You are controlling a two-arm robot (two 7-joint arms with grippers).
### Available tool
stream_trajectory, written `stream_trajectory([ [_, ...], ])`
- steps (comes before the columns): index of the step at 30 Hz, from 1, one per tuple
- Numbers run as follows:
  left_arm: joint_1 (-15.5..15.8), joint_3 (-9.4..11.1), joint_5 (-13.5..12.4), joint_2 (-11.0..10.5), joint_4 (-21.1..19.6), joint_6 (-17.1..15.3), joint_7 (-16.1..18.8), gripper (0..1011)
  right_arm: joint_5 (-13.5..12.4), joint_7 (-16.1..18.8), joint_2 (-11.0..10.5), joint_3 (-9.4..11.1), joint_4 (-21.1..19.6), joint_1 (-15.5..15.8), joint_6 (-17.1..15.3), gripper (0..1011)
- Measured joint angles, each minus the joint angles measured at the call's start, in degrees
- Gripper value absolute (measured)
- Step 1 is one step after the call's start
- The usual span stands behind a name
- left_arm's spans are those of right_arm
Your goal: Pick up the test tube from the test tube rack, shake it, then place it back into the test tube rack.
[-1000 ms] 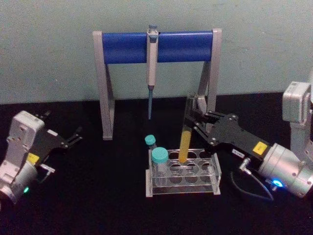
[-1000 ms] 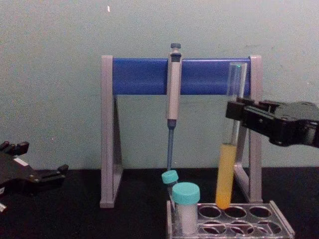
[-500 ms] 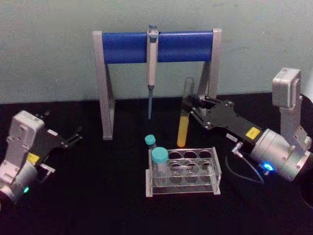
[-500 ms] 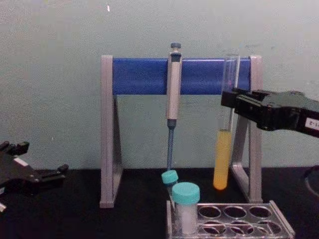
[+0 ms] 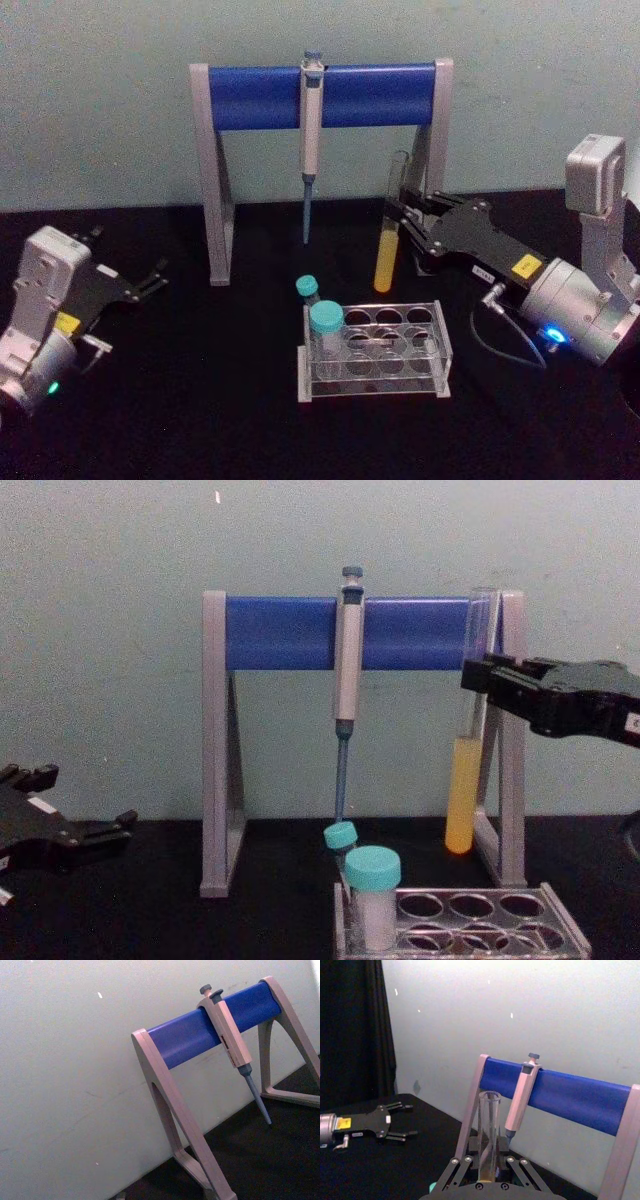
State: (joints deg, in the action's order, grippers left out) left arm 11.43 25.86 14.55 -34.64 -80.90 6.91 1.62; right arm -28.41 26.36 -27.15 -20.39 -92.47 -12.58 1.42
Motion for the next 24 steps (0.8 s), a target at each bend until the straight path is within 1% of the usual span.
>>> stream_trajectory([
  [8,0.0,0.0,0.0,0.0,0.0,0.0,0.0,1001,0.2,-0.6,-0.8,1.3,-0.8,1.1,-0.1,221],
  [14,0.0,0.0,0.0,0.0,0.0,0.0,0.0,1001,-0.2,-0.9,-2.3,3.0,-3.0,3.6,-0.2,221],
  [15,0.0,0.0,0.0,0.0,0.0,0.0,0.0,1001,-0.3,-0.9,-2.8,3.3,-3.7,4.4,-0.2,221],
  [21,0.0,0.0,0.0,0.0,0.0,0.0,0.0,1001,-1.2,0.1,-4.3,3.8,-6.4,7.4,-0.7,221],
  [24,0.0,0.0,0.0,0.0,0.0,0.0,0.0,1001,-1.6,0.5,-4.6,3.6,-6.9,8.0,-0.9,221],
])
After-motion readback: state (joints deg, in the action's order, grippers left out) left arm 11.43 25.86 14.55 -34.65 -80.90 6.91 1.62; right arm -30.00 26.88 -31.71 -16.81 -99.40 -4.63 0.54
